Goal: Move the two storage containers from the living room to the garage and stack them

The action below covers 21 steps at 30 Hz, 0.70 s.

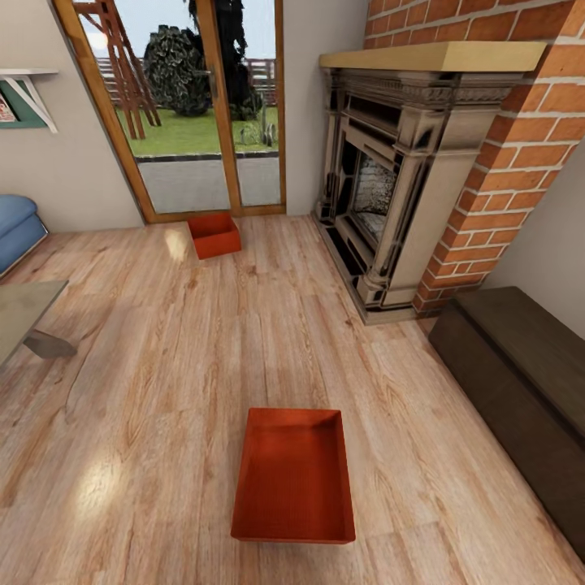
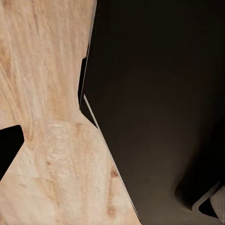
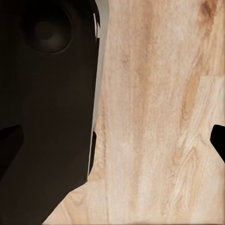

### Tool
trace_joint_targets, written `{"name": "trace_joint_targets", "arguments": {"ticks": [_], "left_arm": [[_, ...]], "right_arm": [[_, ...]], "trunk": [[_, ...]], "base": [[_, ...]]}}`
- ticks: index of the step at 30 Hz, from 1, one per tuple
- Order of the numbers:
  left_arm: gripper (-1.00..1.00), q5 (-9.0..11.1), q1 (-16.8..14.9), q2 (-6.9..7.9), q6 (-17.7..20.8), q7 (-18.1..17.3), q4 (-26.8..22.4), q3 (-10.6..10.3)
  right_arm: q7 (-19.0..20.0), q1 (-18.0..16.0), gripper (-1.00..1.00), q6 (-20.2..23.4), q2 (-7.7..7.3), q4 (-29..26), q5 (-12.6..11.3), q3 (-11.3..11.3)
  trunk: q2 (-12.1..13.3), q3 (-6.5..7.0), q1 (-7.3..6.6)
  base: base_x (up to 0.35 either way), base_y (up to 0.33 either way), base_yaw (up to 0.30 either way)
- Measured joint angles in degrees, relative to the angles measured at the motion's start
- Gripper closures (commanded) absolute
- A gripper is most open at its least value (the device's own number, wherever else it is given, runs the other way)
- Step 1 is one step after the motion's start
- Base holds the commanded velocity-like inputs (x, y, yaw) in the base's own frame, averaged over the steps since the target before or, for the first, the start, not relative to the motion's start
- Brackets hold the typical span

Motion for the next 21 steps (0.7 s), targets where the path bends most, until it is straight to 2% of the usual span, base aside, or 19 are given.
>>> {"name": "trace_joint_targets", "arguments": {"ticks": [4, 6, 10, 11, 12, 13, 15, 17, 18, 19, 20, 21], "left_arm": [[-1.00, -0.2, 0.0, 0.51, 0.1, 0.2, -2.9, -0.2], [-1.00, -0.4, 0.0, 1.87, 1.0, 0.6, -9.3, -0.2], [-1.00, -0.4, -0.1, 4.06, 3.8, 1.2, -16.6, -0.2], [-1.00, -0.5, -0.6, 5.56, 8.6, 1.9, -20.2, -0.2], [-1.00, -0.5, -1.0, 6.00, 10.3, 2.1, -21.0, -0.2], [-1.00, -0.6, -2.8, 6.94, 14.0, 2.4, -22.5, -0.1], [-1.00, -0.6, -4.9, 7.51, 15.7, 2.6, -23.0, -0.1], [-1.00, -0.6, -9.6, 8.42, 17.6, 2.8, -22.9, -0.2], [-1.00, -0.5, -13.4, 8.76, 18.4, 2.9, -22.5, -0.2], [-1.00, -0.5, -19.6, 8.55, 19.1, 3.9, -20.9, -0.2], [-1.00, -0.5, -24.3, 7.93, 19.6, 4.9, -19.6, -0.2], [-1.00, -0.5, -26.6, 6.94, 20.1, 6.0, -18.3, -0.3]], "right_arm": [[-0.2, 0.0, -1.00, 0.3, -0.20, -0.2, 0.0, -0.2], [-0.3, -0.1, -1.00, 0.4, -0.37, -1.6, -0.1, -0.3], [-0.6, 0.1, -1.00, 1.8, -0.55, -5.2, -0.3, -0.6], [-1.5, -0.7, -1.00, 4.8, -1.13, -7.5, -0.3, -0.8], [-1.9, -1.4, -1.00, 5.7, -1.45, -8.0, -0.4, -1.0], [-2.8, -4.1, -1.00, 7.6, -2.21, -9.1, -0.4, -1.5], [-3.5, -7.4, -1.00, 8.5, -2.59, -9.5, -0.4, -2.0], [-5.2, -13.9, -1.00, 9.6, -2.96, -9.9, -0.4, -3.8], [-6.5, -17.9, -1.00, 9.7, -3.05, -10.1, -0.3, -5.1], [-7.6, -23.2, -1.00, 9.8, -2.78, -10.1, -0.4, -6.1], [-7.9, -27.7, -1.00, 9.9, -2.57, -10.1, -0.3, -6.3], [-8.1, -29.0, -1.00, 10.2, -2.05, -10.0, -0.2, -6.4]], "trunk": [[0.0, 0.00, 0.00], [0.0, 0.01, 0.00], [0.0, 0.01, 0.00], [0.0, 0.02, 0.00], [0.0, 0.01, 0.00], [0.0, 0.02, 0.00], [0.0, 0.02, 0.00], [0.0, 0.02, 0.00], [0.0, 0.02, 0.00], [0.0, 0.02, 0.00], [0.0, 0.02, 0.00], [0.0, 0.02, 0.00]], "base": [[0.000, 0.000, 0.000], [0.000, 0.000, 0.000], [0.000, 0.000, 0.000], [0.000, 0.000, 0.000], [0.000, 0.000, 0.000], [0.000, 0.000, 0.000], [0.000, 0.000, 0.000], [0.000, 0.000, 0.000], [0.000, 0.000, 0.000], [0.000, 0.000, 0.000], [0.000, 0.000, 0.000], [0.000, 0.000, 0.000]]}}
